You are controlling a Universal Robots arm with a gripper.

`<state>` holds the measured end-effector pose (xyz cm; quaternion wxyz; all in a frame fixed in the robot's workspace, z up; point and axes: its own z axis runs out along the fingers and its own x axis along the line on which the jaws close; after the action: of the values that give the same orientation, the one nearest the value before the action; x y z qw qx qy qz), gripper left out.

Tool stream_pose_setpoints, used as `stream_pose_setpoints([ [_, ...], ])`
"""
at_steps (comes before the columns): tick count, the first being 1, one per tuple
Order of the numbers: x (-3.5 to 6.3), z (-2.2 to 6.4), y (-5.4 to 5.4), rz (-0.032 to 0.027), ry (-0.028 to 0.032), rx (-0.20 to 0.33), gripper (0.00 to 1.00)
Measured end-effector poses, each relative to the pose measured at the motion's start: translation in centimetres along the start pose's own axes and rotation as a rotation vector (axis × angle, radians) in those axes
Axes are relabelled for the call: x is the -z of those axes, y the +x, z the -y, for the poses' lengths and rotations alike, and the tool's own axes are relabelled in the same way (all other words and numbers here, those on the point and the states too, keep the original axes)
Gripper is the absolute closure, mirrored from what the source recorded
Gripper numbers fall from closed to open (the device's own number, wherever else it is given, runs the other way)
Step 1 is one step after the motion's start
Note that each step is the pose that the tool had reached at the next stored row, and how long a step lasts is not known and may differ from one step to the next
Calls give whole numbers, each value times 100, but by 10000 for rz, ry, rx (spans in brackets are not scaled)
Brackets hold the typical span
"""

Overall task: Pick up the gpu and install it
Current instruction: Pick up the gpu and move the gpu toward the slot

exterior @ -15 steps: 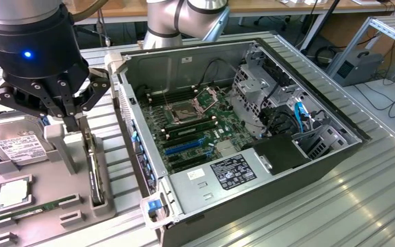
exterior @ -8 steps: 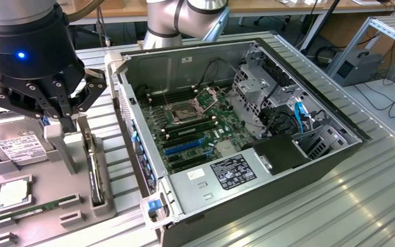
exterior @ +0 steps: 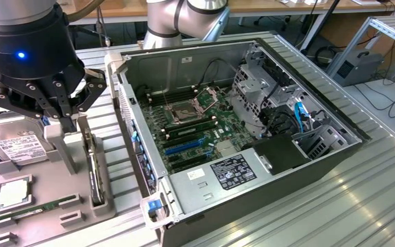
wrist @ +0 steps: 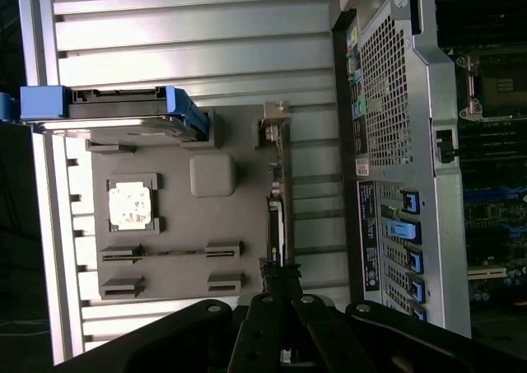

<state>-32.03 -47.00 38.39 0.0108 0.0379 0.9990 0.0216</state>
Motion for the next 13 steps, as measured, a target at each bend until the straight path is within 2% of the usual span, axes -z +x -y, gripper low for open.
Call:
stream_pose_setpoints([
  [2, 0, 0, 0, 0, 0, 0, 89],
  [6, 0, 0, 0, 0, 0, 0, 64],
  [9, 0, 0, 0, 0, 0, 0, 64],
  [13, -98, 5, 2, 0, 0, 0, 64],
])
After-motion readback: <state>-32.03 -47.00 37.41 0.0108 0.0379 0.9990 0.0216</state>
